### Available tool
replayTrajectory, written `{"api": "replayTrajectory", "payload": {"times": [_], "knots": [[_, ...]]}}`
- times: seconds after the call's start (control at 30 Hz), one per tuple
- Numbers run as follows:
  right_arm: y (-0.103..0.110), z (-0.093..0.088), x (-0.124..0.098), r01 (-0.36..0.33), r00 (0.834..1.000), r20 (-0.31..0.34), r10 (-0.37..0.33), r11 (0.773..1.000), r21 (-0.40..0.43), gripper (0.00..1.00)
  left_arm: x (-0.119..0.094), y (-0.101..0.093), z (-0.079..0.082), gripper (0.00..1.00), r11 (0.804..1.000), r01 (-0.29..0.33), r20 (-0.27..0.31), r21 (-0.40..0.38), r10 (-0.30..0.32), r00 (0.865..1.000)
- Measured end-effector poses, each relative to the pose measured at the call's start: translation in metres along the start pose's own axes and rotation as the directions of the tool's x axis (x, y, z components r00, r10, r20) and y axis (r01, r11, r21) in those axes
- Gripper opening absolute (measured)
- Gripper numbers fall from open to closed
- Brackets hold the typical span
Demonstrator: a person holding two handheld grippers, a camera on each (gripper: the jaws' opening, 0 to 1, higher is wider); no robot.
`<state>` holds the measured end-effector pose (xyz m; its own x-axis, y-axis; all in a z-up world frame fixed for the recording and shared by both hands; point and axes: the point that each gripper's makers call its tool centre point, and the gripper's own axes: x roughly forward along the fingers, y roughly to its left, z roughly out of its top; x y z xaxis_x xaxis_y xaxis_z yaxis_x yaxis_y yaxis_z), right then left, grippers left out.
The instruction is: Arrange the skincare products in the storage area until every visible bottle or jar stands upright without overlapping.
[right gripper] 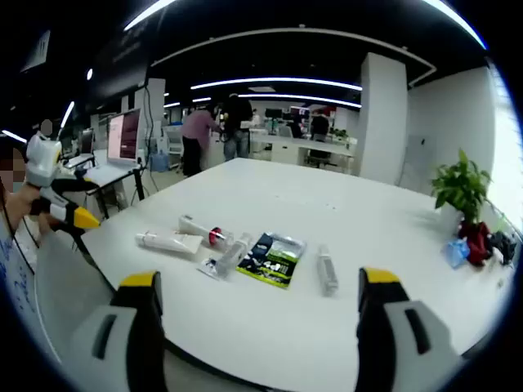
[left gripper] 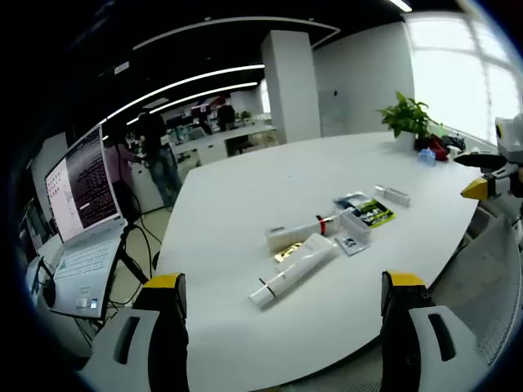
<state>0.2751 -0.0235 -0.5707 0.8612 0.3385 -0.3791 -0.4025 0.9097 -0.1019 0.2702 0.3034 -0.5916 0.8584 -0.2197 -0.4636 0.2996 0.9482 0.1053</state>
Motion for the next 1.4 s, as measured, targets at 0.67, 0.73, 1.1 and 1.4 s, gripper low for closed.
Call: {"api": "replayTrajectory", "payload": {"times": [0.67, 0.73, 1.1, 1.4], "knots": [[-0.001, -0.003, 0.0, -0.014, 1.0, 0.01, 0.014, 0.999, -0.031, 1.0, -0.002, -0.002, -0.001, 0.97, 0.999, -0.027, 0.04, -0.047, 0.029, 0.999], [-0.001, -0.004, -0.001, -0.016, 1.0, 0.003, 0.016, 0.999, -0.034, 1.0, -0.001, -0.005, -0.005, 0.97, 0.999, -0.017, 0.017, -0.031, 0.018, 1.0], [-0.009, -0.001, -0.007, -0.011, 1.0, -0.002, 0.011, 0.999, -0.035, 1.0, -0.003, -0.004, 0.01, 0.97, 0.999, -0.041, 0.09, -0.005, 0.041, 0.995], [-0.01, -0.005, -0.007, -0.014, 1.0, -0.013, 0.014, 0.999, -0.034, 1.0, -0.002, -0.006, 0.014, 0.97, 1.0, -0.021, 0.105, -0.014, 0.022, 0.994]]}}
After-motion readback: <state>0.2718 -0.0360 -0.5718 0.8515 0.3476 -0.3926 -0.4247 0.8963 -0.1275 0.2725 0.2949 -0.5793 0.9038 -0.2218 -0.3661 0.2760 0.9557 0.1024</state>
